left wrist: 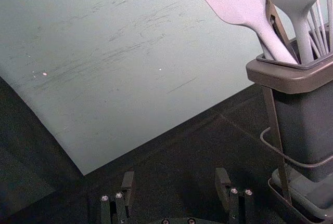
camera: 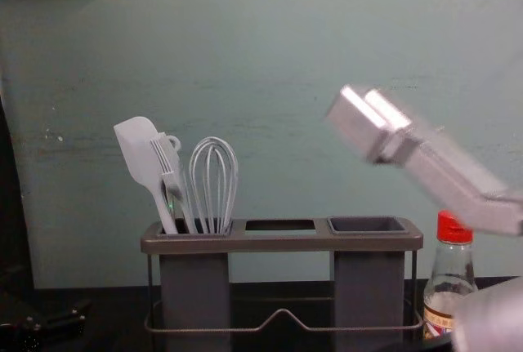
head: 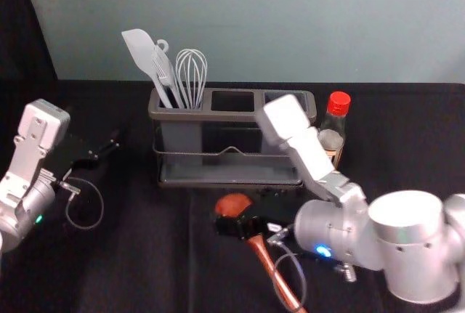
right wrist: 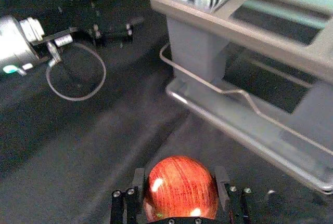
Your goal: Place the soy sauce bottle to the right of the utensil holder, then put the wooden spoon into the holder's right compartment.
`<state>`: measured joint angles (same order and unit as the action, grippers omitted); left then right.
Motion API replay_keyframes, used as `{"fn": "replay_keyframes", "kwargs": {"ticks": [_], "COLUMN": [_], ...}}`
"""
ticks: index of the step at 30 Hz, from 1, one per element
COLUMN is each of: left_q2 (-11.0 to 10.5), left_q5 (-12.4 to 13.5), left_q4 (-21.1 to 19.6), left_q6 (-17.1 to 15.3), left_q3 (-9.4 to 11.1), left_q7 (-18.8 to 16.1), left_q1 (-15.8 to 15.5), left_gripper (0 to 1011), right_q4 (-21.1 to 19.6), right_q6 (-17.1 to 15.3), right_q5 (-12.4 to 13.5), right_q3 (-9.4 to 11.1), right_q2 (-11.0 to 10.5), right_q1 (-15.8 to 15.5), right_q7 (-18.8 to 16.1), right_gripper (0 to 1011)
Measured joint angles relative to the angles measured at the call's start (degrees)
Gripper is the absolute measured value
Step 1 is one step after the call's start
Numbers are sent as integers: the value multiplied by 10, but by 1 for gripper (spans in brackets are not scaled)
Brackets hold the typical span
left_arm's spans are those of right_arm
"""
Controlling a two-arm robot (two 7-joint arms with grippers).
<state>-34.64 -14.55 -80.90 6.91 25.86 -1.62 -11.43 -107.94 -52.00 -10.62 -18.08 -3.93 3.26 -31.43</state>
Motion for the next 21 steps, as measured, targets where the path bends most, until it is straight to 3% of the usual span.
{"fn": "replay_keyframes", "kwargs": {"ticks": [8,21], "left_q2": [0,0], "left_q5": [0,0], "left_q4": [0,0], "left_q6": [0,0], "left_q3": [0,0], "left_q7": [0,0], "left_q1": [0,0], "left_gripper": [1000,1000], "right_q4": [-58,-122], "right_q6": [59,121], "right_q5": [34,53], "right_q3": [39,66], "right_q2": [-19,-39], "right_q1": [-41,-71], "right_q7": [-2,21], "right_gripper": [830,830]}}
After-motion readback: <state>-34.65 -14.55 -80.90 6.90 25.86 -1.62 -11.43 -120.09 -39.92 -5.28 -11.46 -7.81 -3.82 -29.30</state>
